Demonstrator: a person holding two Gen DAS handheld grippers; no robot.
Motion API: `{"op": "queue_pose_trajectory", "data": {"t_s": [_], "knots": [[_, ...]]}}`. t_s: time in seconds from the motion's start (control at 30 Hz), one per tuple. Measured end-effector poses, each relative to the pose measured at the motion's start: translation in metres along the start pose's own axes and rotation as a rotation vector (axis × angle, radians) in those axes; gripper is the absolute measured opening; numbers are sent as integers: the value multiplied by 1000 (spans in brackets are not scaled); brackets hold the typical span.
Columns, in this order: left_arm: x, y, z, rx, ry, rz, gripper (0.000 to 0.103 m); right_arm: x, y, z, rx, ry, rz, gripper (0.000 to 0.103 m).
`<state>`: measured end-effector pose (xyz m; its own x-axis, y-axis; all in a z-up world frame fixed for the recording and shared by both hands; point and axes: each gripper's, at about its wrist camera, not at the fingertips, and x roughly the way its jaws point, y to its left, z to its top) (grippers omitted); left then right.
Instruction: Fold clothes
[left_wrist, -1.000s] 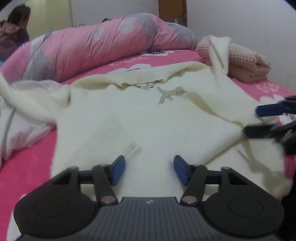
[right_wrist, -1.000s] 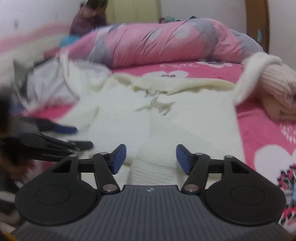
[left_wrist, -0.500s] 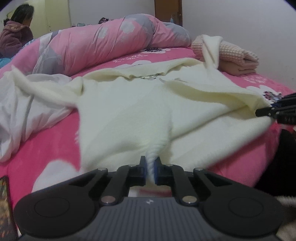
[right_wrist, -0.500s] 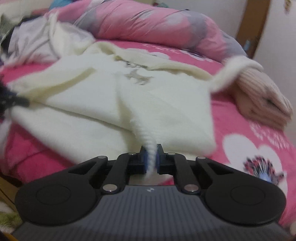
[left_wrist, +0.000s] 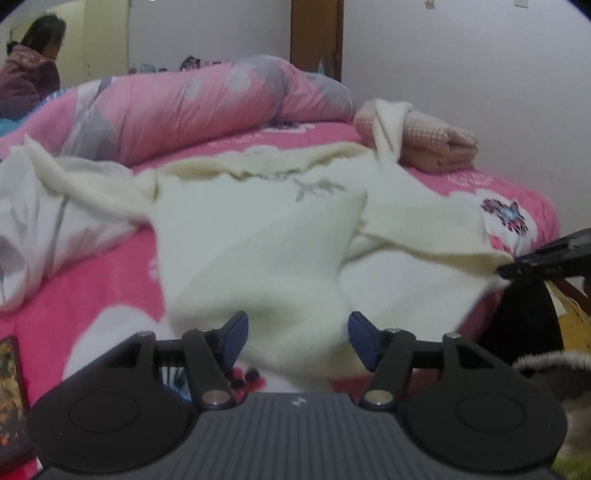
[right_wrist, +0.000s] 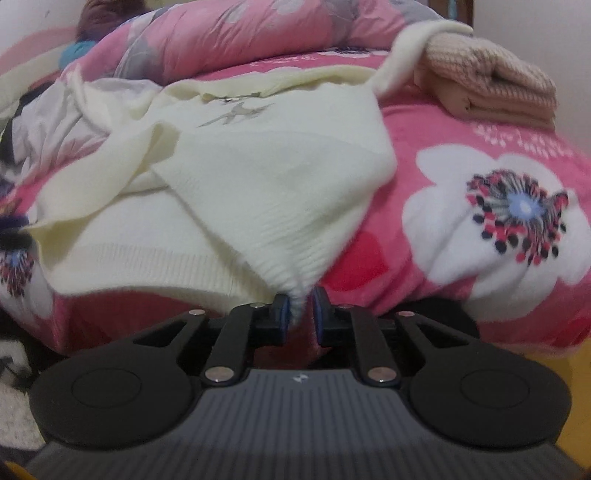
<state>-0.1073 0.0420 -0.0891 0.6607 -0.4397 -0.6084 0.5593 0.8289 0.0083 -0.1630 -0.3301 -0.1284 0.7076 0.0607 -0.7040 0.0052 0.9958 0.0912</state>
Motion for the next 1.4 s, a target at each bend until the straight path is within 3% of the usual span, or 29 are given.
{"op": "queue_pose_trajectory", "data": {"t_s": [0.13, 0.27, 0.33, 0.47, 0.53, 0.63, 0.77, 0.87, 0.93, 1.0, 1.1, 1.2, 1.27, 1.4], "knots": [[21, 0, 5, -18, 25, -7, 64, -30, -9, 14, -35, -72, 117, 29], [41, -4, 3, -13, 50, -14, 70, -65, -31, 42, 35, -230, 297, 53], [49, -6, 0, -2, 59, -4, 70, -63, -34, 63, 53, -266, 363, 53], [54, -9, -7, 46, 44, 22, 62, -14, -12, 111, 10, -233, 394, 53], [54, -10, -11, 72, 27, 31, 51, 19, 0, 136, 8, -199, 402, 53], [53, -5, -17, 80, -1, 13, 45, 80, 12, 178, 41, -130, 404, 53], [50, 11, -22, 47, -39, -62, 43, 168, 32, 221, 10, -3, 352, 49], [50, 24, -27, 9, -57, -121, 43, 239, 41, 246, -26, 113, 275, 35], [52, 31, -28, -19, -62, -154, 45, 281, 40, 272, -23, 134, 249, 31], [53, 37, -29, -44, -66, -184, 45, 308, 36, 306, 7, 90, 225, 27], [53, 44, -31, -70, -69, -216, 45, 324, 22, 359, 87, -93, 174, 29], [53, 51, -31, -116, -70, -248, 46, 319, -1, 380, 238, -206, 197, 29], [53, 55, -32, -152, -73, -268, 46, 309, -9, 375, 266, -205, 241, 29], [52, 58, -33, -162, -75, -282, 46, 296, -9, 354, 179, -139, 260, 30]]}}
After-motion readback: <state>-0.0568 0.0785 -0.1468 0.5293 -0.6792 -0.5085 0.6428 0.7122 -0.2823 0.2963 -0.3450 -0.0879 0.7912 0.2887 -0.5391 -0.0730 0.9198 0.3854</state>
